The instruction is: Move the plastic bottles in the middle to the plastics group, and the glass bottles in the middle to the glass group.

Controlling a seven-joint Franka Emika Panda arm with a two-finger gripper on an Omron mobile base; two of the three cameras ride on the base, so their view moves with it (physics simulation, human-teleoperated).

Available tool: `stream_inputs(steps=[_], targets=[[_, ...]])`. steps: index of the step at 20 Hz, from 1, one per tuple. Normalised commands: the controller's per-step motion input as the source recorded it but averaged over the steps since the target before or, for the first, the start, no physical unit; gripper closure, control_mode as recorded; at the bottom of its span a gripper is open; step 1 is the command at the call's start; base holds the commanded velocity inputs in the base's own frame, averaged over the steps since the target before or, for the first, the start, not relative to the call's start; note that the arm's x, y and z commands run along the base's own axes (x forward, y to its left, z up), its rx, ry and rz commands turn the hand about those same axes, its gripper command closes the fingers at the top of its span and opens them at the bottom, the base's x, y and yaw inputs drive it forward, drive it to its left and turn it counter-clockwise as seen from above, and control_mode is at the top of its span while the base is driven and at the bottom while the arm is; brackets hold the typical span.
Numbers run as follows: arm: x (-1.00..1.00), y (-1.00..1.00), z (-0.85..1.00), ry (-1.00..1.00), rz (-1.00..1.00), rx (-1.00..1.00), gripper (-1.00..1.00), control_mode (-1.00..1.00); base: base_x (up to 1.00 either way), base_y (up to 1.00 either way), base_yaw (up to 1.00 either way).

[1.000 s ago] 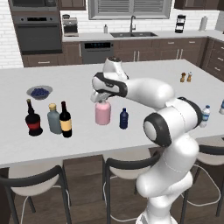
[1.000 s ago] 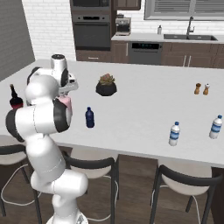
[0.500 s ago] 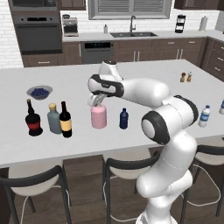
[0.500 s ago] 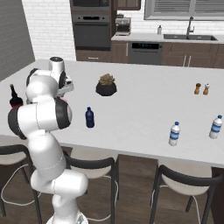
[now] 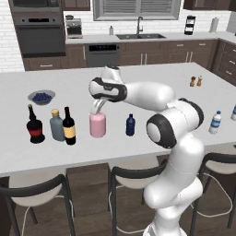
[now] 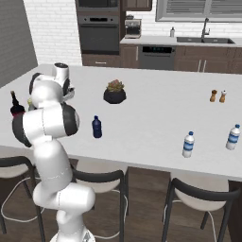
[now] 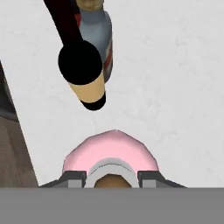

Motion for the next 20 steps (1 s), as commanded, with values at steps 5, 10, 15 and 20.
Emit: stream_inputs(steps=[5,10,15,20], targets=[[0.07,0.33,-0.02,0.0,0.32,0.01,1.0,-1.0,0.0,0.0,0.0],[0.11,0.3,-0.07,0.0,0.25,0.0,1.0,-1.0,0.0,0.0,0.0],[0.07,0.03,0.0,0.0,0.09,0.0,1.0,-1.0,0.0,0.0,0.0],[0.27,0.03,-0.02,0.0,0.08,0.0,1.0,-1.0,0.0,0.0,0.0]])
